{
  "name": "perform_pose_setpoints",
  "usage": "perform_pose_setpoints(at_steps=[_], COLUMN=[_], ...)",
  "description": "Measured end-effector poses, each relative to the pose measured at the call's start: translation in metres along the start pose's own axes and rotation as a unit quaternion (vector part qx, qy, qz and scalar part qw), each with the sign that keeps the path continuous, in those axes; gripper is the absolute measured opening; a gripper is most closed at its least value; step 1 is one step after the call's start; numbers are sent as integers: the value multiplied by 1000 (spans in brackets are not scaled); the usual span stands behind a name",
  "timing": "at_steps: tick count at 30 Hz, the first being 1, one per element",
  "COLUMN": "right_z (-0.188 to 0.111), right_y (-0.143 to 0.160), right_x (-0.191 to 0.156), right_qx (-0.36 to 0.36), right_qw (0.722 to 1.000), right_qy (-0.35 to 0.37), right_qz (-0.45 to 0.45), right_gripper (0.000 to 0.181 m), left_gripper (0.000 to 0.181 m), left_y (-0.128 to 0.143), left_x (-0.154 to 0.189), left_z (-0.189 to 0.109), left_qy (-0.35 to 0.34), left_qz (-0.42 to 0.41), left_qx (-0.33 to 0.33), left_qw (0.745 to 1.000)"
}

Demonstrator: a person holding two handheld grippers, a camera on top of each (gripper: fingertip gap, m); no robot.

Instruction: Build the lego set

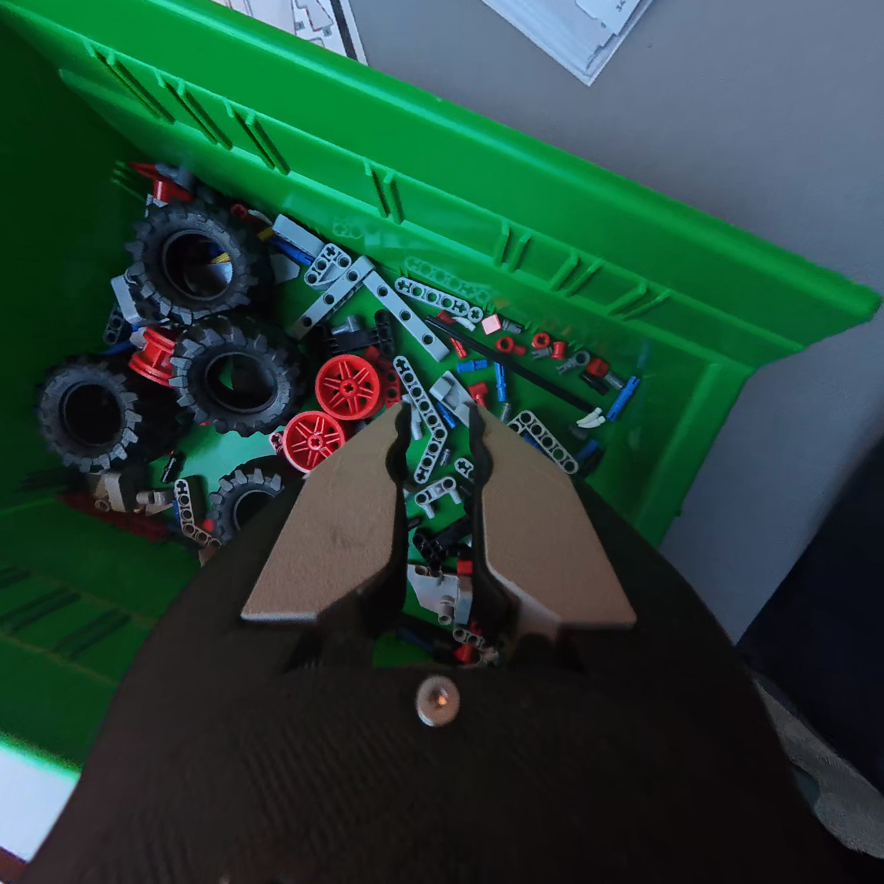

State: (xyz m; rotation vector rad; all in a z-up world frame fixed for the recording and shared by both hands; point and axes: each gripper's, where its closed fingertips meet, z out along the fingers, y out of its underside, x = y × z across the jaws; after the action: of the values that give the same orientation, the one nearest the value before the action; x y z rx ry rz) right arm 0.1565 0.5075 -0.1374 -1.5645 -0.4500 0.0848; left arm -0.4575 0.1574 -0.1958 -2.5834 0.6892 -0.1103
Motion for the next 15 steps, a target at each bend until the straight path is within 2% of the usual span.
perform_pose_setpoints(at_steps=[8, 15], right_z=[-2, -2], right_y=[-4, -3], right_x=[0, -2], right_qx=[13, 10], right_qw=[1000, 1000], right_qy=[-1, -8], right_qz=[-3, 2], right_gripper=[59, 59], left_gripper=[23, 23], left_y=[0, 2], left_x=[-9, -5], left_z=[-6, -16], left_qy=[-30, -42], left_qz=[-38, -36], left_qx=[4, 10], left_qw=[999, 998])
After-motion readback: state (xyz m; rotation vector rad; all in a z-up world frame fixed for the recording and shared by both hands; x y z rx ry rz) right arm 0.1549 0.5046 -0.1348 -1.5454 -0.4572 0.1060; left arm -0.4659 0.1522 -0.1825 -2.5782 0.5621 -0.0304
